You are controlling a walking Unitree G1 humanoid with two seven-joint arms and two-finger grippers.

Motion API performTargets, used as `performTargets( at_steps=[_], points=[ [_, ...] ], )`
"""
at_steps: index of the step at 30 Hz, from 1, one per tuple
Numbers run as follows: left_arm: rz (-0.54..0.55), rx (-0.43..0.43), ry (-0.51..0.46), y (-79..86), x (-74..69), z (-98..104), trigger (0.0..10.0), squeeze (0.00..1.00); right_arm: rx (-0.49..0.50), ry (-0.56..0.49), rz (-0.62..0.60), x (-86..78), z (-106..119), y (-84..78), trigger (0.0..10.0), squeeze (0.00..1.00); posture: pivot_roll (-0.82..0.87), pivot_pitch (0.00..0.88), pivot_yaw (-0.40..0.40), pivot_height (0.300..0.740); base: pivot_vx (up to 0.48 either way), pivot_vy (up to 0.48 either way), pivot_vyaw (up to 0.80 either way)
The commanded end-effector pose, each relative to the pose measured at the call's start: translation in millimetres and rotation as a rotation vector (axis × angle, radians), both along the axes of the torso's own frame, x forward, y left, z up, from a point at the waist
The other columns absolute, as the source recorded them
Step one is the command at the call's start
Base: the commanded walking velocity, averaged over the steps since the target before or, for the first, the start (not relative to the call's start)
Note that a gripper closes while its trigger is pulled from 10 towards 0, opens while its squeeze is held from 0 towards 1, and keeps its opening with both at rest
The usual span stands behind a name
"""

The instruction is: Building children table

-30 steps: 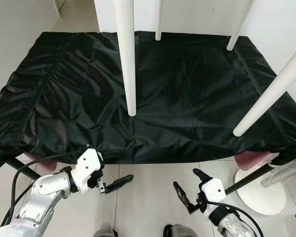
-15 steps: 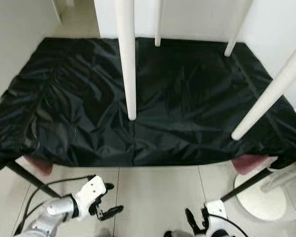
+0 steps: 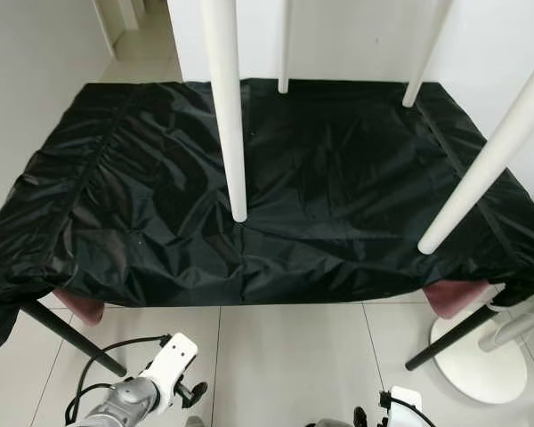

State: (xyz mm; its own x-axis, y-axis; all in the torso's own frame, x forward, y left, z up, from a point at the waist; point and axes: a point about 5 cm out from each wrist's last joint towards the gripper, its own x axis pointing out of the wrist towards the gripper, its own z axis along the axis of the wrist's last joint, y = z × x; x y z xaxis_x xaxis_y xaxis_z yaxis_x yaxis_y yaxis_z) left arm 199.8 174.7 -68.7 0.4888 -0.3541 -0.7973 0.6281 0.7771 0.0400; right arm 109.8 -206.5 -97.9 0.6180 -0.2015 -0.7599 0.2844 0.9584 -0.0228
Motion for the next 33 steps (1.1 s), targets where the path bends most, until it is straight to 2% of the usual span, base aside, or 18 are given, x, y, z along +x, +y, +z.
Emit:
performTargets(
  at_steps=[1, 4, 9, 11, 12, 14, 17, 18, 19, 20, 22, 23, 28, 33],
  points=[
    [0.038, 0.083, -0.014, 7.4, -0.7, -2.1, 10.0, 0.00, 0.023, 0.126, -0.019, -29.6, -11.2, 5.5, 10.0, 0.00, 0.00, 0.000, 0.037, 0.740, 0.000, 0.000, 0.00],
    [0.088, 0.111, 0.012, 8.7, -0.5, -4.1, 10.0, 0.00, 0.019, 0.146, -0.029, -34.0, -12.9, 6.9, 10.0, 0.00, -0.02, 0.000, 0.035, 0.740, 0.000, 0.000, 0.00],
    [0.142, 0.130, 0.025, 7.4, -0.6, -6.0, 10.0, 0.00, 0.004, 0.146, -0.031, -30.0, -12.8, 8.0, 10.0, 0.00, -0.02, 0.000, 0.042, 0.740, 0.000, 0.000, 0.00],
    [0.135, 0.136, 0.014, 4.0, 0.6, -5.8, 10.0, 0.00, -0.003, 0.130, -0.035, -23.9, -11.3, 7.1, 10.0, 0.00, -0.04, 0.000, 0.055, 0.740, 0.000, 0.000, 0.00],
    [0.122, 0.137, 0.010, -1.6, 1.7, -6.0, 10.0, 0.00, -0.018, 0.101, -0.039, -14.2, -8.6, 5.1, 10.0, 0.00, -0.05, 0.000, 0.063, 0.740, 0.000, 0.000, 0.00],
    [0.122, 0.137, 0.010, -1.6, 1.7, -6.0, 10.0, 0.00, -0.018, 0.101, -0.039, -14.2, -8.6, 5.1, 10.0, 0.00, -0.05, 0.000, 0.063, 0.740, 0.000, 0.000, 0.00],
    [0.110, 0.126, 0.014, -8.1, 4.7, -5.1, 10.0, 0.00, -0.036, 0.044, -0.028, 1.9, -3.0, 1.0, 10.0, 0.00, -0.05, 0.000, 0.075, 0.740, 0.000, 0.000, 0.00],
    [0.110, 0.126, 0.014, -8.1, 4.7, -5.1, 10.0, 0.00, -0.036, 0.044, -0.028, 1.9, -3.0, 1.0, 10.0, 0.00, -0.05, 0.000, 0.075, 0.740, 0.000, 0.000, 0.00],
    [0.088, 0.132, 0.005, -10.1, 6.8, -4.1, 10.0, 0.00, -0.033, 0.014, -0.018, 10.0, -0.1, 0.1, 10.0, 0.00, -0.05, 0.000, 0.072, 0.740, 0.000, 0.000, 0.00],
    [0.088, 0.132, 0.005, -10.1, 6.8, -4.1, 10.0, 0.00, -0.033, 0.014, -0.018, 10.0, -0.1, 0.1, 10.0, 0.00, -0.05, 0.000, 0.072, 0.740, 0.000, 0.000, 0.00],
    [0.058, 0.143, -0.007, -12.3, 9.2, -2.8, 10.0, 0.00, -0.032, -0.022, 0.002, 19.7, 3.6, -0.1, 10.0, 0.00, -0.05, 0.000, 0.072, 0.740, 0.000, 0.000, 0.00],
    [0.049, 0.111, -0.026, -18.5, 16.2, 1.3, 10.0, 0.00, -0.039, -0.077, 0.041, 33.5, 9.4, 1.2, 10.0, 0.00, -0.05, 0.000, 0.063, 0.740, 0.000, 0.000, 0.00],
    [0.016, 0.088, -0.047, -25.5, 22.1, 5.2, 10.0, 0.00, -0.051, -0.126, 0.103, 48.4, 15.8, 3.4, 10.0, 0.00, -0.04, 0.000, 0.052, 0.740, 0.000, 0.000, 0.00],
    [0.002, 0.076, -0.060, -27.9, 25.3, 7.5, 10.0, 0.00, -0.061, -0.136, 0.163, 52.6, 17.3, 7.3, 10.0, 0.00, -0.03, 0.000, 0.036, 0.740, 0.000, 0.000, 0.00]
  ],
)
